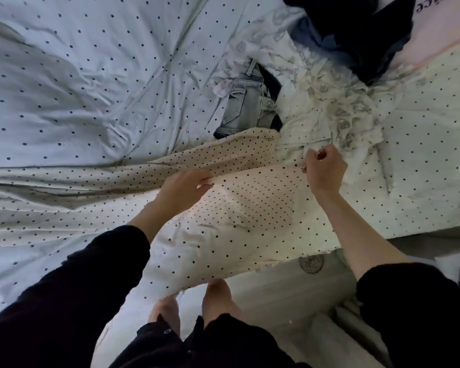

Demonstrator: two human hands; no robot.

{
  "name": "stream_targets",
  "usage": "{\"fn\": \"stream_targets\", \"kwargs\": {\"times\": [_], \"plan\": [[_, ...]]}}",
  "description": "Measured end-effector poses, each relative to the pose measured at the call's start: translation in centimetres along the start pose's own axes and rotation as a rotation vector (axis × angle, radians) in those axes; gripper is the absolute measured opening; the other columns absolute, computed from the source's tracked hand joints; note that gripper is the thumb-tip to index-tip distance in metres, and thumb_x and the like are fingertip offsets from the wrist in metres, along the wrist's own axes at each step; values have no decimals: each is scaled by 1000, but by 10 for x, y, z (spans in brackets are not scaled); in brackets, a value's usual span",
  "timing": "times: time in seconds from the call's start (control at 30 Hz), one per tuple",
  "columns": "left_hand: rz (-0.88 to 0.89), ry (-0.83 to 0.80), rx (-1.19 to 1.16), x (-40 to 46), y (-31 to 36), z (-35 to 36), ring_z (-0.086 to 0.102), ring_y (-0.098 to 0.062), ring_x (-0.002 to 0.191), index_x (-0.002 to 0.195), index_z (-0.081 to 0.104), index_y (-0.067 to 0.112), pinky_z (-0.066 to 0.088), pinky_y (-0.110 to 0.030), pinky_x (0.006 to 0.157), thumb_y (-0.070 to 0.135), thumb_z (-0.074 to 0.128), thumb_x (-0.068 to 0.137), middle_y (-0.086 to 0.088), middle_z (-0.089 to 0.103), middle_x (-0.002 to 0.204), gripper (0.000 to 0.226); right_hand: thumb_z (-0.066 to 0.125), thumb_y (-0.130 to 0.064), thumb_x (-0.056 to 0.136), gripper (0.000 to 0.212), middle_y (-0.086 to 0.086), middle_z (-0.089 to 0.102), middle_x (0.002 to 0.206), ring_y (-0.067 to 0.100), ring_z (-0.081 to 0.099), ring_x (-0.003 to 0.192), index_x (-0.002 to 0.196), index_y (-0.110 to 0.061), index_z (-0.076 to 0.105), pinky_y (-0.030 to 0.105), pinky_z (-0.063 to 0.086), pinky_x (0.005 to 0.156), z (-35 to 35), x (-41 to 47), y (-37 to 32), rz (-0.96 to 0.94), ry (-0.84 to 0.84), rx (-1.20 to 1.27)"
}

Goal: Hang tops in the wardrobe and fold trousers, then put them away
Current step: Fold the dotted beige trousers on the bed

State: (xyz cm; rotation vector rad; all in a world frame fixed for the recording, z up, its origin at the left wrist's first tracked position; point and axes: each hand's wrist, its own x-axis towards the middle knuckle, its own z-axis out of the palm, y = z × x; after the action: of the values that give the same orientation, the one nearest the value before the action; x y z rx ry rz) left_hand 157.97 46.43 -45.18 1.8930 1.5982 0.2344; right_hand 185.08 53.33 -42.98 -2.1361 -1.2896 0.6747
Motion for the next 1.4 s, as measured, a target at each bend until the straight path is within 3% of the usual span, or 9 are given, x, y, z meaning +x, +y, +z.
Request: {"fn": "stream_targets", "kwargs": {"times": [0.13, 0.23, 0.3, 0.4, 0.67, 0.93, 1.1, 1.3, 1.4], "plan": [[-105, 70, 50, 66, -24, -3, 62, -28, 94, 113, 62, 9, 50, -42, 84, 22, 52, 96, -7, 65, 106, 24, 52, -17, 90, 31, 11, 59, 70, 23, 68, 70, 64, -20, 35, 15, 40, 46, 46, 63, -12, -13, -76, 34], [-224, 150, 111, 118, -46, 5, 57, -32, 104, 119, 56, 12, 43, -41, 91, 25, 54, 94, -10, 59, 118, 28, 53, -25, 92, 11, 4, 65, 100, 21, 65, 91, 87, -16, 56, 31, 54, 79, 81, 105, -15, -6, -265, 62], [-270, 158, 166, 136, -55, 16, 47, -32, 120, 134, 44, 18, 35, -46, 100, 30, 60, 90, -12, 47, 133, 49, 52, -32, 94, 34, -5, 56, 120, 13, 57, 107, 123, -14, 54, 29, 47, 93, 94, 115, -11, 14, -440, 99], [-364, 86, 182, 133, -61, 40, 31, -31, 133, 145, 27, 20, 28, -49, 107, 32, 61, 88, -12, 30, 146, 68, 50, -33, 95, 47, 0, 47, 140, 14, 47, 124, 138, -16, 42, 30, 39, 102, 106, 107, 10, -4, -486, -3], [-347, -296, 155, 35, -37, 137, -12, -27, 145, 150, 9, 31, 5, -47, 116, 38, 52, 94, -7, -12, 157, 71, 49, -23, 93, 34, 14, 55, 121, 29, 55, 104, 122, -5, 51, 35, 43, 85, 105, 34, 108, 267, -401, -349], [-307, -318, 316, 25, -32, 158, -13, -26, 145, 150, 2, 34, 3, -47, 116, 30, 49, 96, -6, -15, 157, 72, 62, -16, 84, 36, 17, 62, 107, 28, 60, 88, 114, 3, 55, 33, 48, 69, 98, 33, 126, 556, -405, -280], [-302, -262, 308, 27, -34, 153, -14, -26, 145, 150, 11, 31, 0, -44, 117, 18, 49, 94, -6, -12, 158, 68, 56, -22, 91, 19, 6, 63, 86, 24, 61, 79, 99, -6, 63, 28, 40, 62, 86, 42, 121, 371, -255, -278], [-356, -303, 327, 25, -39, 151, -21, -26, 143, 150, -6, 25, -5, -51, 116, 31, 49, 96, -4, -21, 156, 78, 53, -14, 91, 21, 14, 64, 108, 28, 59, 94, 109, -4, 60, 36, 47, 79, 82, 47, 127, 480, -309, -334], [-329, -377, 305, 25, -47, 145, -23, -27, 142, 150, -7, 28, -6, -48, 117, 37, 49, 95, -3, -25, 155, 78, 49, -18, 93, 31, 14, 52, 127, 32, 52, 112, 122, -8, 52, 45, 43, 94, 90, 40, 113, 308, -310, -453]]}}
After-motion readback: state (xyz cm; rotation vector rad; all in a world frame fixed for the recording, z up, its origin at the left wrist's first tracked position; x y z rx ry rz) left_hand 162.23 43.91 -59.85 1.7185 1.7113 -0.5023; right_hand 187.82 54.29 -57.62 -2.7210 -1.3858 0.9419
